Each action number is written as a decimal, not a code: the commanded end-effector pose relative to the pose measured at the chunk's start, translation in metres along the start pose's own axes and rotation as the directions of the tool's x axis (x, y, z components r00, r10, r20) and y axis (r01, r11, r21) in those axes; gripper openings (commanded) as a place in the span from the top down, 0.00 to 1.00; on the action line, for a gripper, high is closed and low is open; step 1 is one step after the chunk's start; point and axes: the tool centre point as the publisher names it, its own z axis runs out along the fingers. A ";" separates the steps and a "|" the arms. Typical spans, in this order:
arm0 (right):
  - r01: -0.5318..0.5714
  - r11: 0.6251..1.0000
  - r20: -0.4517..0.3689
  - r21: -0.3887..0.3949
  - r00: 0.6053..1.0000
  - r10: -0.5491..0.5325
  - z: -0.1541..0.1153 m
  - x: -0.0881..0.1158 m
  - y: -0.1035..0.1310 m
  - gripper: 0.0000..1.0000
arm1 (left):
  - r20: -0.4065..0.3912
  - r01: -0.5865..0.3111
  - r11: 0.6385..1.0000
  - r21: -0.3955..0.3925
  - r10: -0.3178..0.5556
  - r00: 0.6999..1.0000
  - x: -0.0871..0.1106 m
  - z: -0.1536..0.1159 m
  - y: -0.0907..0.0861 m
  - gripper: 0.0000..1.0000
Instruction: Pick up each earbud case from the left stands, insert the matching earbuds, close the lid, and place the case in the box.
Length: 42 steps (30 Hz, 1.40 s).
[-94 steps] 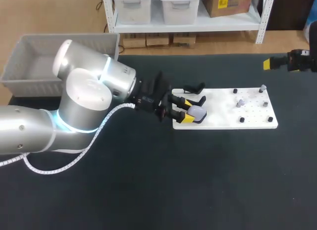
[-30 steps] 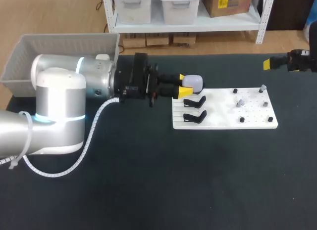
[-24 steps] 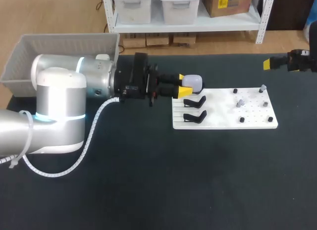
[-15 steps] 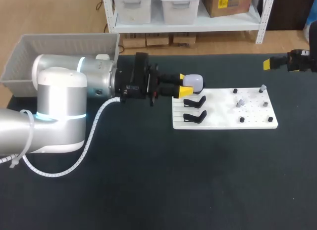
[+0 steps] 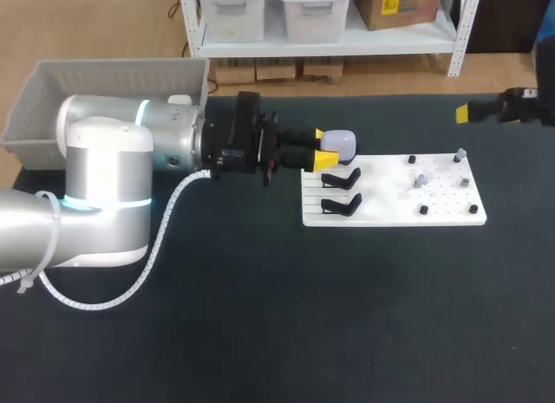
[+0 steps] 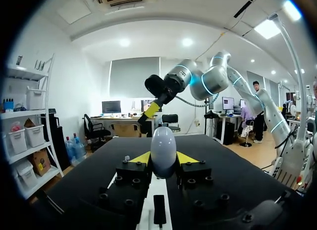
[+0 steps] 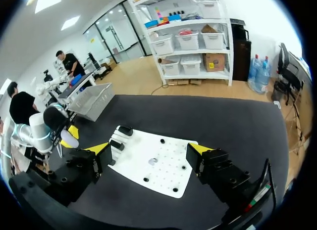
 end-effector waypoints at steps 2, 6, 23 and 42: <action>0.054 0.999 -0.008 -0.007 0.999 -0.054 -0.009 0.007 0.024 0.00 | 0.002 -0.002 1.000 -0.003 0.002 1.000 0.000 0.000 0.000 1.00; 0.091 0.995 0.004 -0.030 0.996 -0.091 -0.018 0.017 0.052 0.00 | 0.002 -0.002 1.000 -0.003 0.002 1.000 0.000 0.000 0.000 1.00; 0.151 0.971 -0.052 -0.184 0.985 -0.163 -0.001 0.049 0.158 0.00 | 0.002 -0.002 1.000 -0.003 0.002 1.000 0.000 0.000 0.000 1.00; 0.109 0.971 -0.103 -0.211 0.986 -0.133 0.054 0.040 0.172 0.00 | 0.002 -0.002 1.000 -0.003 0.002 1.000 0.000 0.000 0.000 1.00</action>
